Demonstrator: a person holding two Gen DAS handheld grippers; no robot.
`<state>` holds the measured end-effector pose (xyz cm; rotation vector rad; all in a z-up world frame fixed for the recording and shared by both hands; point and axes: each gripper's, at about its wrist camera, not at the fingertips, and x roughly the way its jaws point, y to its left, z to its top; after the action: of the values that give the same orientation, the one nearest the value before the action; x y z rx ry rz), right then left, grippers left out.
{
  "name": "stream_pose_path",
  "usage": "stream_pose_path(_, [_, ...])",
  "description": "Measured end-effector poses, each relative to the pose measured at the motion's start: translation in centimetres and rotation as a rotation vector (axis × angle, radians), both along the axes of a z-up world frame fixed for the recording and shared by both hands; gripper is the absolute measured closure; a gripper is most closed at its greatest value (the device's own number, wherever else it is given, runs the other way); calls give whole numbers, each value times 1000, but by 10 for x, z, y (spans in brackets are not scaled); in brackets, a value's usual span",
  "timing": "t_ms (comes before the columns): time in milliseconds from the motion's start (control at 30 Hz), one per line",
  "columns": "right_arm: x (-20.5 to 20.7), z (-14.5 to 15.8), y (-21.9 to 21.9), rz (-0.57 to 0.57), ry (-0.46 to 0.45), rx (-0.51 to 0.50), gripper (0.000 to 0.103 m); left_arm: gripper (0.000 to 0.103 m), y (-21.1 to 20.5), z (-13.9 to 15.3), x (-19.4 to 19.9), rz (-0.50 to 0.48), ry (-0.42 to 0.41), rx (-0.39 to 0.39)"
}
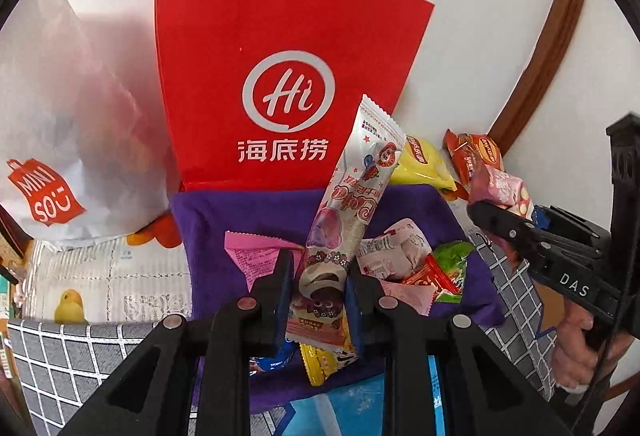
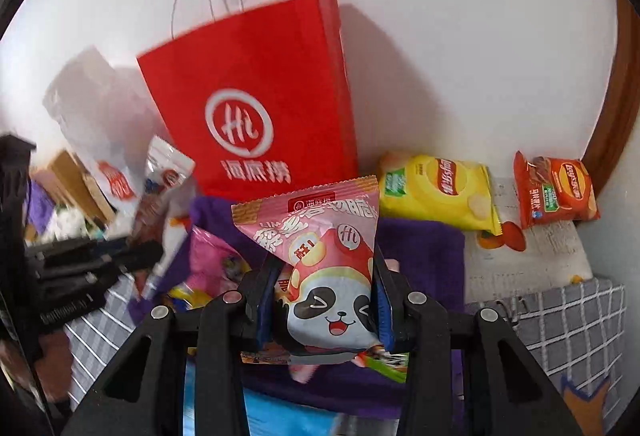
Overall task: Organize snacks
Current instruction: 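Lower and release the panda packet with the right tool while the left tool lowers the stick packet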
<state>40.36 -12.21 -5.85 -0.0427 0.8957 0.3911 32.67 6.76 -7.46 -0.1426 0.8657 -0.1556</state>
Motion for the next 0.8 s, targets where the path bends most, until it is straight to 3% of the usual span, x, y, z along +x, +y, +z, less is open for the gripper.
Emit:
stream_pose_path(233, [7,-13,-14,-14,27,-4,63,80,4,-6,2,5,5,-10])
stream_pose_path(500, [2,-19,3,43,29,-34,63,80,0,-9,5,-1,14,-9])
stream_pose_path(800, [13,-46,4,43,116,-84,62,80,-8,-19,8,-16,40,-8])
